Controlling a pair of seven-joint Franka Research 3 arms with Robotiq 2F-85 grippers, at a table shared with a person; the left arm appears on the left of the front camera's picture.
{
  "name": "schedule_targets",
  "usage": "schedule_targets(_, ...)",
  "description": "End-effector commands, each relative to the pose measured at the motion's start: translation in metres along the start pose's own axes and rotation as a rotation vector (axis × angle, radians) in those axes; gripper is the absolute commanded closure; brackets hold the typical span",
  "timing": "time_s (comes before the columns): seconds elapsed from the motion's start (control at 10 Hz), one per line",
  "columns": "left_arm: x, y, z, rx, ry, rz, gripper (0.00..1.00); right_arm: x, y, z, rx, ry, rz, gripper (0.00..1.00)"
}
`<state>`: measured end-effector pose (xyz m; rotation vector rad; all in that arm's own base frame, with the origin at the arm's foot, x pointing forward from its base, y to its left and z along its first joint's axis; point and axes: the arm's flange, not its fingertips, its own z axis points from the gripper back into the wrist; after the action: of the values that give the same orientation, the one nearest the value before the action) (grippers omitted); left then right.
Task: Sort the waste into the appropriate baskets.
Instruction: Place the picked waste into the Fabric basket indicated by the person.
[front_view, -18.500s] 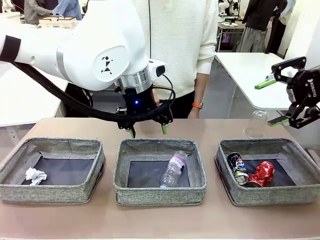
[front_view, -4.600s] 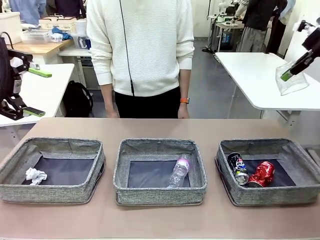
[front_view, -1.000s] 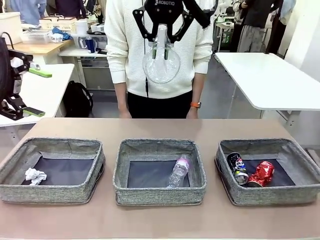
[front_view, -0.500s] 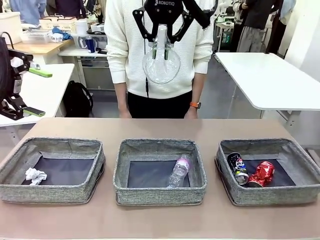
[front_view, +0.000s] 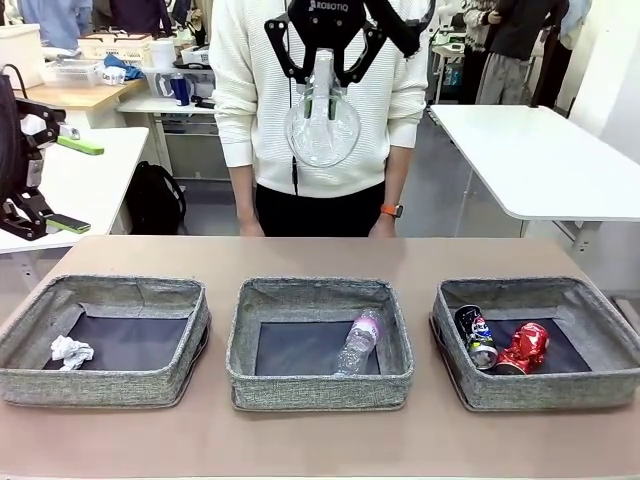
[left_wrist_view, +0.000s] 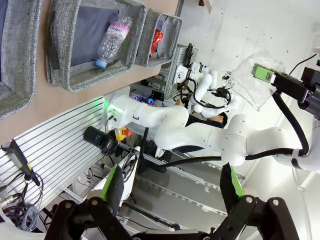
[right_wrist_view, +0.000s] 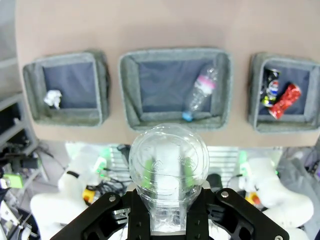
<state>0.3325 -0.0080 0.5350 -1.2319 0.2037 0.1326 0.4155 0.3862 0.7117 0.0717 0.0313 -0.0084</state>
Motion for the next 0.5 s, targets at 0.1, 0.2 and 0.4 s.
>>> schedule_targets(0.1,-0.0022,0.0005,0.0019,-0.010,0.008,-0.023,0.00,-0.0011,-0.0001,0.0006,0.005,-0.008,0.000,0.75)
schedule_targets(0.2,-0.0022,0.0005,0.0019,-0.010,0.008,-0.023,0.00,-0.0011,-0.0001,0.0006,0.005,-0.008,0.000,0.75)
schedule_targets(0.4,-0.0022,0.0005,0.0019,-0.010,0.008,-0.023,0.00,-0.0011,-0.0001,0.0006,0.005,-0.008,0.000,0.75)
